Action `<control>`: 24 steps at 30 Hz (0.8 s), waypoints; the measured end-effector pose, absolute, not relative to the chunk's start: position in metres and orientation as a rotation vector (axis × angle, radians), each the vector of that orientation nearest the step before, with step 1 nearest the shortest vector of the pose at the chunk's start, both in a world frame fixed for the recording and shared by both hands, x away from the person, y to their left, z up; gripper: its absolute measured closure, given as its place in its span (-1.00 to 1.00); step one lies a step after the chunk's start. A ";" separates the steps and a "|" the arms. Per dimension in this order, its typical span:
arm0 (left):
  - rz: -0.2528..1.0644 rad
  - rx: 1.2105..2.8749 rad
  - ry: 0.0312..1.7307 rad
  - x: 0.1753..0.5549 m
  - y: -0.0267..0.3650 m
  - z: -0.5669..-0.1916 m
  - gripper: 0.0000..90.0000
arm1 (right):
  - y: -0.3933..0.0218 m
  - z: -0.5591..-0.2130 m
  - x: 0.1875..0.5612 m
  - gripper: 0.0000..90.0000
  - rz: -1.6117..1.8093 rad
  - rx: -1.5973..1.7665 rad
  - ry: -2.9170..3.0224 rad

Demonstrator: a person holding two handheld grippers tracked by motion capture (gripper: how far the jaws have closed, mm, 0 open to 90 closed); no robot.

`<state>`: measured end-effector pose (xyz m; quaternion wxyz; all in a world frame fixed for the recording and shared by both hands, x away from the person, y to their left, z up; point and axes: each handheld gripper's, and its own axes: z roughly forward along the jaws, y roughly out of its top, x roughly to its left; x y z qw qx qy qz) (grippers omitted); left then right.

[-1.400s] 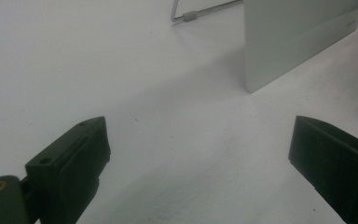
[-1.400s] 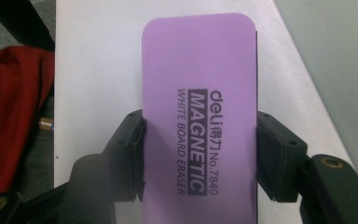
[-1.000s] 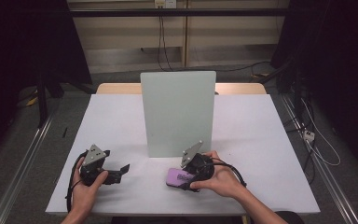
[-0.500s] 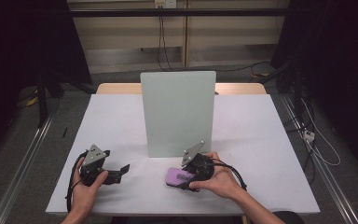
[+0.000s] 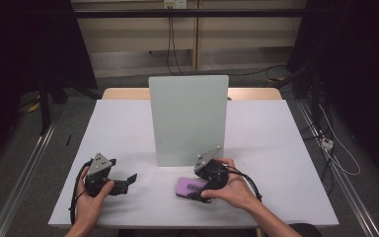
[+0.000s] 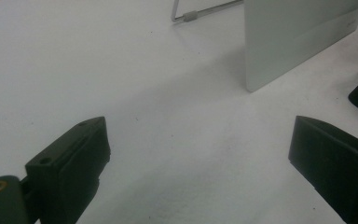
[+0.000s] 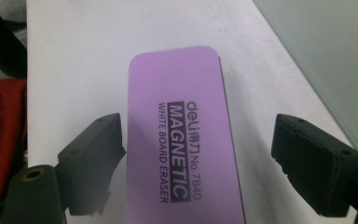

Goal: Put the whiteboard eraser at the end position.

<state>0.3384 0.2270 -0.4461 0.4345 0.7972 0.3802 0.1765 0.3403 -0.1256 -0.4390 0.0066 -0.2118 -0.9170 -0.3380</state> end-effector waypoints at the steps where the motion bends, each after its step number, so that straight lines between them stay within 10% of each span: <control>1: 0.442 1.989 0.942 0.339 0.227 -0.446 -0.89 | -0.127 -0.438 0.340 -0.64 -1.075 -0.676 -2.854; 24: 0.446 1.967 0.958 0.337 0.228 -0.445 -0.89 | -0.156 -0.425 0.347 -0.78 -1.239 -0.950 -2.841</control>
